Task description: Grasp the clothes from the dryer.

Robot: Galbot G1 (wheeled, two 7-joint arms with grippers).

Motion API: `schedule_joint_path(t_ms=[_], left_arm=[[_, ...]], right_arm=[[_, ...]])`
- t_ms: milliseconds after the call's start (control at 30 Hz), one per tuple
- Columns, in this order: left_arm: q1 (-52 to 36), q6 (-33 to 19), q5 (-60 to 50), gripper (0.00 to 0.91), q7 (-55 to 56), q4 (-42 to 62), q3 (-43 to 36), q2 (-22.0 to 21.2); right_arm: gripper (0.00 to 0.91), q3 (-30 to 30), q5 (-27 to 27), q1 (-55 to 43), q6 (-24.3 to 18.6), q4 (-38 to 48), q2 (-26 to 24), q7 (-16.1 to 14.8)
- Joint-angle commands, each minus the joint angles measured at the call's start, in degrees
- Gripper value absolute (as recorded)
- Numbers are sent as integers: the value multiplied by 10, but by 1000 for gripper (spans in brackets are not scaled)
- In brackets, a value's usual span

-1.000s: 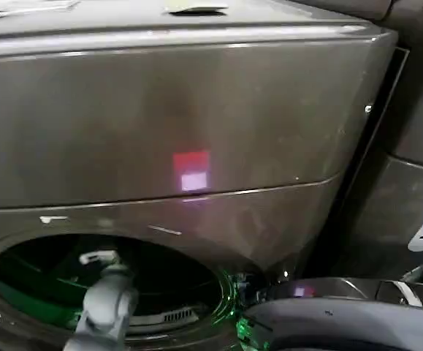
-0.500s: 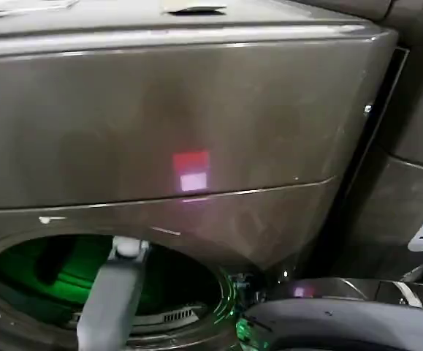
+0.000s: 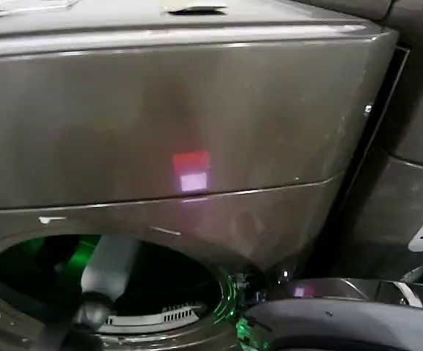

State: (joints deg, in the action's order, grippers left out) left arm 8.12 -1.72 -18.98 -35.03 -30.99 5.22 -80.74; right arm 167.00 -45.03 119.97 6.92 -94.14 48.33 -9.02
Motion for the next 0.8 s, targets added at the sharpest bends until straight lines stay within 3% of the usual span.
schedule_joint_path(t_ms=[33, 367, 667, 767, 800], left_arm=[[-105, -34, -228, 907, -174, 136, -87, 7], [-143, -44, -349, 907, -212, 170, -99, 3], [-141, -42, -328, 907, -221, 190, -98, -2], [-140, -43, -326, 193, -224, 190, -98, -5], [-139, -43, -326, 102, -224, 190, -98, -5]], right_arm=[[907, -3, 1, -3, 1, -2, 0, -1], [907, -4, 2, -3, 0, -7, 4, -4], [907, 1, 1, 3, -2, -9, 9, -4], [907, 1, 1, 4, -3, -10, 11, -4], [907, 1, 1, 4, -3, -10, 12, -4]])
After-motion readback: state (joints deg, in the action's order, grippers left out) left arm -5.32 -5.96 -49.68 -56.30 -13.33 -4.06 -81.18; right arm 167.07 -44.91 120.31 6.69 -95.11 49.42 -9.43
